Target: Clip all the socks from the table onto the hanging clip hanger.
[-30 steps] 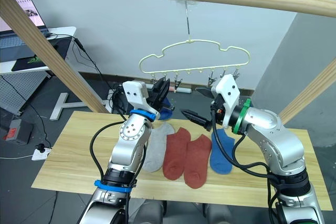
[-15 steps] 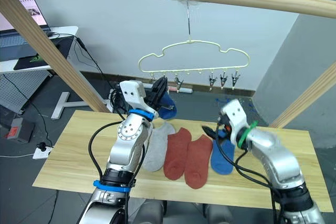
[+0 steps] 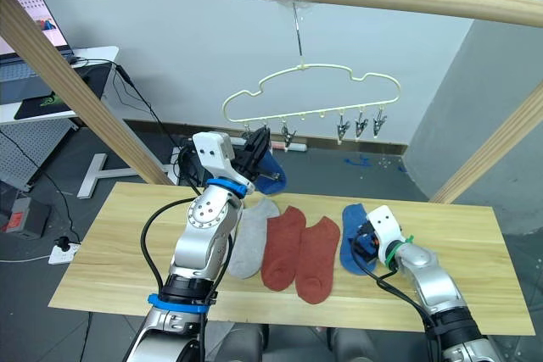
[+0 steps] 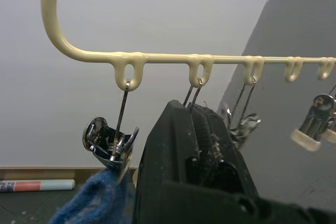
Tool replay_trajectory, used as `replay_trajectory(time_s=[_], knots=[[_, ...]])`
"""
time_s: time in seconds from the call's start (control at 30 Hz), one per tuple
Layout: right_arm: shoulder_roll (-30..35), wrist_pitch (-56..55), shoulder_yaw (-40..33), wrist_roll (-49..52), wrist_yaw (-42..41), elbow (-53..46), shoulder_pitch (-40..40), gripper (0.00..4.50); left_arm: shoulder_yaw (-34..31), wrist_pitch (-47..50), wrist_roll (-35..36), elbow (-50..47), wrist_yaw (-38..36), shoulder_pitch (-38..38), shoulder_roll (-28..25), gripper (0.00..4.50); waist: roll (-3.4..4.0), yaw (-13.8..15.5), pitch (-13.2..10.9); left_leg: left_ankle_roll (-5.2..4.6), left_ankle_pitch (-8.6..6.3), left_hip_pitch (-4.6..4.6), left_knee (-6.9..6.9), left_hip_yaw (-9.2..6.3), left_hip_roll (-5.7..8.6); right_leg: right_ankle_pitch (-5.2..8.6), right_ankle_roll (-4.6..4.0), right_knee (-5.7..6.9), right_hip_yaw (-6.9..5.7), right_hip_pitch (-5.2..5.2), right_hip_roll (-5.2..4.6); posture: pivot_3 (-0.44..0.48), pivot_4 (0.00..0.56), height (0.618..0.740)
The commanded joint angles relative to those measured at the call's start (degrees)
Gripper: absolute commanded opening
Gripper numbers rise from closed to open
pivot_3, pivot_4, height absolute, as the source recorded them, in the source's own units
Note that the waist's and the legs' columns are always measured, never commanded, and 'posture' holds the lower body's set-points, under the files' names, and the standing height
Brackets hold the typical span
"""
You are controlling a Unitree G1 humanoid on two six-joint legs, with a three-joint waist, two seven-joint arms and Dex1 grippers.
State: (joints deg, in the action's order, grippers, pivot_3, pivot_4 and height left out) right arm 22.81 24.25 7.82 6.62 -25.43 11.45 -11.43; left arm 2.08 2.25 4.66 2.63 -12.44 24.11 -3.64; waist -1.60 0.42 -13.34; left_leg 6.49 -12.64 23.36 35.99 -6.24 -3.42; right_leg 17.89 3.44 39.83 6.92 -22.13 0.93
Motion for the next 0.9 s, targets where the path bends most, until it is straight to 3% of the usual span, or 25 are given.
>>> replay_trajectory(time_s=[0.03,0.1,0.17,0.53,0.63,0.77,0.9], knots=[[-1.3,0.2,-0.8,1.0,-1.8,2.2,0.1,4.50,0.9,0.2,0.0,-2.2,-0.2,0.0,0.4,0.01,0.00,0.0,0.0,0.00,0.00,0.00,0.00,0.00,0.00,0.00,0.00,0.00,0.00,0.00,0.00,0.111,0.191,0.740],[-1.2,-0.1,-0.6,0.4,-2.4,2.7,0.8,4.50,0.8,0.2,0.0,-2.0,-0.3,0.4,0.3,0.01,0.00,0.0,0.0,0.00,0.00,-0.01,0.00,0.00,0.00,0.00,0.00,0.00,0.00,0.03,0.00,0.121,0.185,0.740],[-0.9,-0.5,-0.3,-0.3,-2.9,2.7,1.5,3.99,0.5,0.2,0.2,-1.8,-0.4,0.8,0.1,0.00,0.01,0.0,0.0,0.00,0.00,-0.03,0.01,0.00,0.00,0.00,0.00,0.00,0.00,0.05,0.00,0.121,0.185,0.740],[2.8,-6.8,2.0,-4.5,-6.7,1.1,4.3,0.18,0.3,0.8,0.7,-2.0,-1.3,0.4,-0.1,0.00,0.01,0.0,0.0,0.00,0.00,-0.44,-0.02,0.00,0.01,0.02,0.03,-0.09,0.01,0.48,0.00,0.122,0.179,0.740],[3.6,-9.1,1.5,-4.0,-8.0,-3.3,5.4,0.08,-0.4,3.0,3.4,-2.4,-2.3,0.1,0.8,0.00,0.03,0.0,0.0,0.00,0.00,-0.45,-0.01,-0.01,0.00,0.03,0.06,-0.28,0.00,0.60,0.00,0.123,0.171,0.740],[5.8,-8.7,-0.5,2.5,-14.1,-18.6,8.5,0.08,-8.2,20.5,21.6,-3.7,-4.2,0.6,3.4,0.00,0.05,-0.1,0.1,0.00,-0.01,-0.39,-0.05,-0.01,0.01,0.01,0.07,-0.47,0.00,0.63,-0.04,0.124,0.173,0.740],[6.9,-2.2,0.2,9.8,-18.8,-30.5,9.1,0.08,-16.9,33.9,36.7,-2.3,-3.7,3.0,2.0,0.00,0.09,-0.6,0.1,-0.01,-0.01,-0.50,-0.05,-0.04,-0.01,0.14,0.29,-0.43,-0.02,0.73,0.00,0.119,0.173,0.740]])
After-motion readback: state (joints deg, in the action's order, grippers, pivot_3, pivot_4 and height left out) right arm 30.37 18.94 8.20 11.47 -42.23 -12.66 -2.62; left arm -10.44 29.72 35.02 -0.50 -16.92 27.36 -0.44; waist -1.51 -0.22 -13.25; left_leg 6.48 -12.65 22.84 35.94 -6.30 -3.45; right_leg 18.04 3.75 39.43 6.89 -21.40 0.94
